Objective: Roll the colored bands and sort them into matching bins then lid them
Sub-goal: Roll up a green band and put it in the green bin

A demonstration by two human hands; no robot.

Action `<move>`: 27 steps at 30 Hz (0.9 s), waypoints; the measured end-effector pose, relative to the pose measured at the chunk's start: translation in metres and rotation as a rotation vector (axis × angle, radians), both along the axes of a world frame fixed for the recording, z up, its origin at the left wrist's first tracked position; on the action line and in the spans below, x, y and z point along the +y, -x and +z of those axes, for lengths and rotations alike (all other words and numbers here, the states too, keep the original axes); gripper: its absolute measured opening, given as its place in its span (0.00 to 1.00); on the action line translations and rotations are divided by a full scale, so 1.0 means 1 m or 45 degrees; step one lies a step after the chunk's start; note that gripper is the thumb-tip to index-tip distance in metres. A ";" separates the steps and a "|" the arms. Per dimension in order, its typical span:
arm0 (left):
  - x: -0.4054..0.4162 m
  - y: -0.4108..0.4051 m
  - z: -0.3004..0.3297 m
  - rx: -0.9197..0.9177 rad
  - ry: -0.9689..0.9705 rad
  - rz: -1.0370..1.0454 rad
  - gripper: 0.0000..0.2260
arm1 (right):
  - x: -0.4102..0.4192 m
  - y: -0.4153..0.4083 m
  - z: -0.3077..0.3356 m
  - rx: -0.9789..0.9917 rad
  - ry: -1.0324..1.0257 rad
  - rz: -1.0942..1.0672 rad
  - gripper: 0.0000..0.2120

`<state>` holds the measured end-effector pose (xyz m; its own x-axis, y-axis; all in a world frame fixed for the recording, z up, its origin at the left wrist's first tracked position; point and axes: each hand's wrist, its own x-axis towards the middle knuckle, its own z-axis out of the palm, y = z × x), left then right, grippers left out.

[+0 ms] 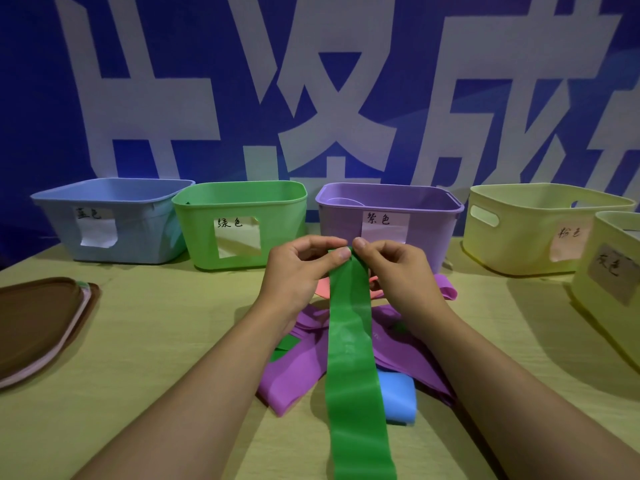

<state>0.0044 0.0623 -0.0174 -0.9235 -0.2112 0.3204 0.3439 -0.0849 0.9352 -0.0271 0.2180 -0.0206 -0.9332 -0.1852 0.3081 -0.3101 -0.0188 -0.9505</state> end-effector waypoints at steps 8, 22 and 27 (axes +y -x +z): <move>-0.001 0.002 -0.001 -0.041 -0.055 -0.036 0.08 | 0.001 0.002 -0.002 0.033 -0.005 -0.002 0.06; 0.001 -0.002 0.000 -0.243 -0.081 -0.085 0.12 | 0.003 0.003 -0.002 0.141 0.068 0.026 0.06; 0.000 -0.002 0.001 -0.227 -0.133 -0.101 0.09 | 0.001 0.000 -0.001 0.007 0.064 0.023 0.12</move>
<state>0.0064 0.0627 -0.0162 -0.9786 -0.1589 0.1305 0.1620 -0.2049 0.9653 -0.0275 0.2191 -0.0219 -0.9281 -0.1863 0.3223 -0.3143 -0.0720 -0.9466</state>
